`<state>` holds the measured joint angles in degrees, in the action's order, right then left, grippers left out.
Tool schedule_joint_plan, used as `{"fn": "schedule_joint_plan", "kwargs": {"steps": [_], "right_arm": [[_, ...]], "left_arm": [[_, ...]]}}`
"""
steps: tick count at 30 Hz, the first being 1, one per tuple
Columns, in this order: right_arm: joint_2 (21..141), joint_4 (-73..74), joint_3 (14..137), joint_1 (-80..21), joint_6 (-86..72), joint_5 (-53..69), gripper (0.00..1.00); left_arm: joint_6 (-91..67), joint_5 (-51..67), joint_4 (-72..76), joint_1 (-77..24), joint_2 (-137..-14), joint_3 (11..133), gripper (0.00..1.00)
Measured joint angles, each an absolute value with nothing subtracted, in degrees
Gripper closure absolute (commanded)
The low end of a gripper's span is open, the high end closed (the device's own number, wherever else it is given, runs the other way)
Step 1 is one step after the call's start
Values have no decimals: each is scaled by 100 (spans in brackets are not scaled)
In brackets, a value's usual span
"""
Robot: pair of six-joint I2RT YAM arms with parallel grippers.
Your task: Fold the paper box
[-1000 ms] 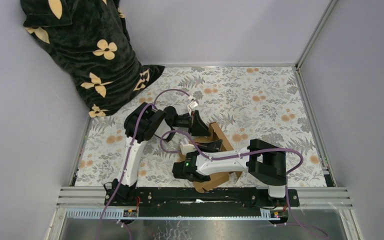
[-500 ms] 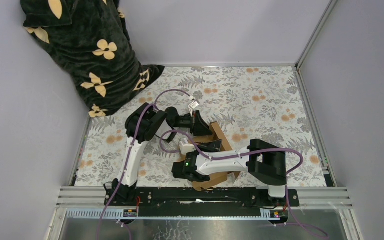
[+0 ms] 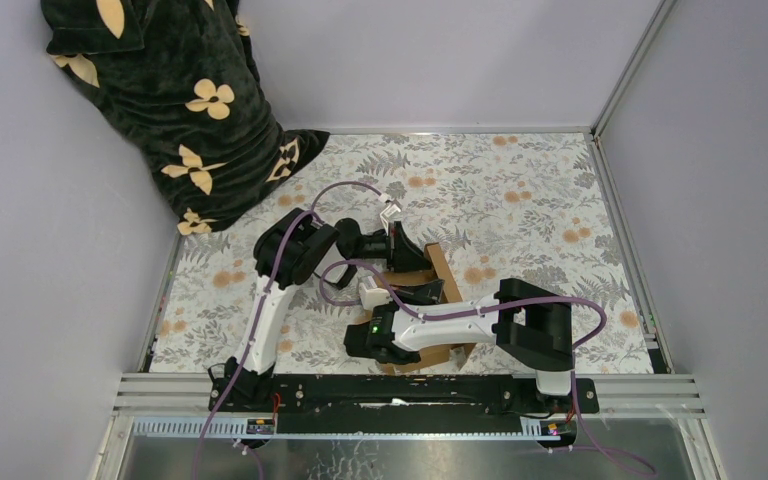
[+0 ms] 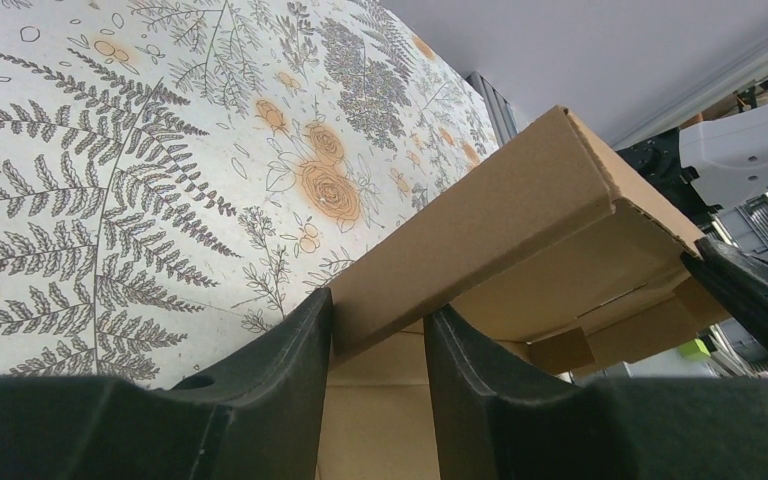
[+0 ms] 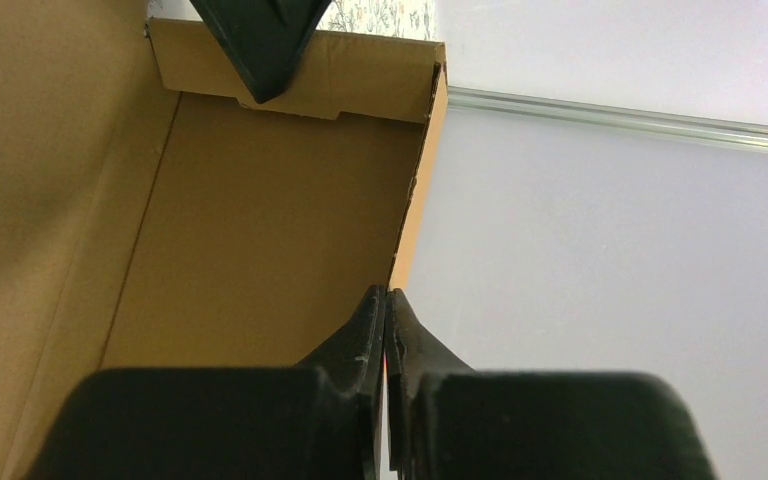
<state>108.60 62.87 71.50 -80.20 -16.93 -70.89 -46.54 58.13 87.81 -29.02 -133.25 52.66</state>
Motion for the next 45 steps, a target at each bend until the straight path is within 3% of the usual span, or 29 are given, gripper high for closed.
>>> {"fn": "schedule_joint_plan", "kwargs": {"steps": [13, 31, 45], "right_arm": [[10855, 6178, 7133, -8020, -1673, -7098, 98], [10580, 5966, 6757, -8020, -1678, -7118, 98], [10320, 5636, 6488, -8020, -1671, -7140, 97]], "left_arm": [[-4368, 4993, 8873, -3168, -13310, 5048, 63], [-4012, 4300, 8884, -3479, -13255, 4945, 94], [-3988, 3485, 8860, -3671, -13082, 4668, 98]]}}
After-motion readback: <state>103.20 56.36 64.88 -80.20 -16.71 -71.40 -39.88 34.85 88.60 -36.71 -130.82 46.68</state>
